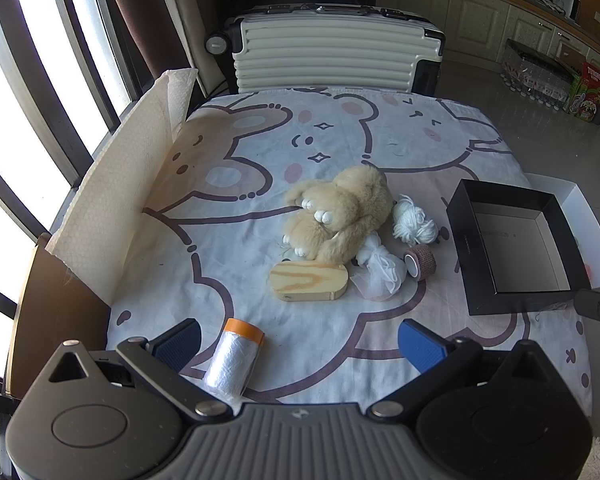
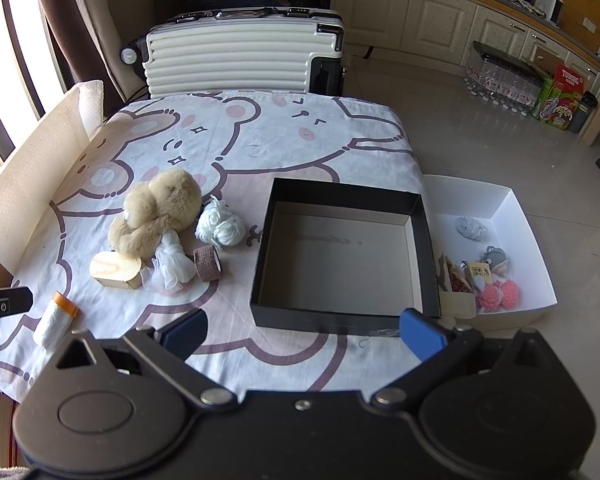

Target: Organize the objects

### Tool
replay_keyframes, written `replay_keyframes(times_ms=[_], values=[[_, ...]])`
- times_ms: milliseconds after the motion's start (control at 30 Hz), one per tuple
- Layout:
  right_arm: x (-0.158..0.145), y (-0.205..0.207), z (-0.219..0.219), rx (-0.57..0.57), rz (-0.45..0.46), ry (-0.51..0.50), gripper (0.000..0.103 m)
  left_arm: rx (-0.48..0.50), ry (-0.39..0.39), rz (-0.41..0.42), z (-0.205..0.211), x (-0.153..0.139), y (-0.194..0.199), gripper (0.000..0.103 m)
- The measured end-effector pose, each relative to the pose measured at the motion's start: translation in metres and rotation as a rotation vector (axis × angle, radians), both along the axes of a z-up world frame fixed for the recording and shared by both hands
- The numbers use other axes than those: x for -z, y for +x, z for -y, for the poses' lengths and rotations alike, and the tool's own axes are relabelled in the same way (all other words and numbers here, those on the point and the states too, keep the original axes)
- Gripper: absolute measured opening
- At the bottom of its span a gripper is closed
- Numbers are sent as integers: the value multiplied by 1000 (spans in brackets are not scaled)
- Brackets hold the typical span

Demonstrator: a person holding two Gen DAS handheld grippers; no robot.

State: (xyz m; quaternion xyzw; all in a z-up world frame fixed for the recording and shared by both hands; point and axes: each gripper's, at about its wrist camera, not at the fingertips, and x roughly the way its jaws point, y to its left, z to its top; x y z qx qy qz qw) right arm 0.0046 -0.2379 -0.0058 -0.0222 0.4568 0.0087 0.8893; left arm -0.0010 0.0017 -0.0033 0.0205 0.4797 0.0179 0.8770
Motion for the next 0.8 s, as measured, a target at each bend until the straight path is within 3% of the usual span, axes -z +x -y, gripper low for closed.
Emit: replay_keyframes(times_ms=[800], values=[[0,0,-1,4,-2,1,103,-12,-3,1,3,1,-2,103]])
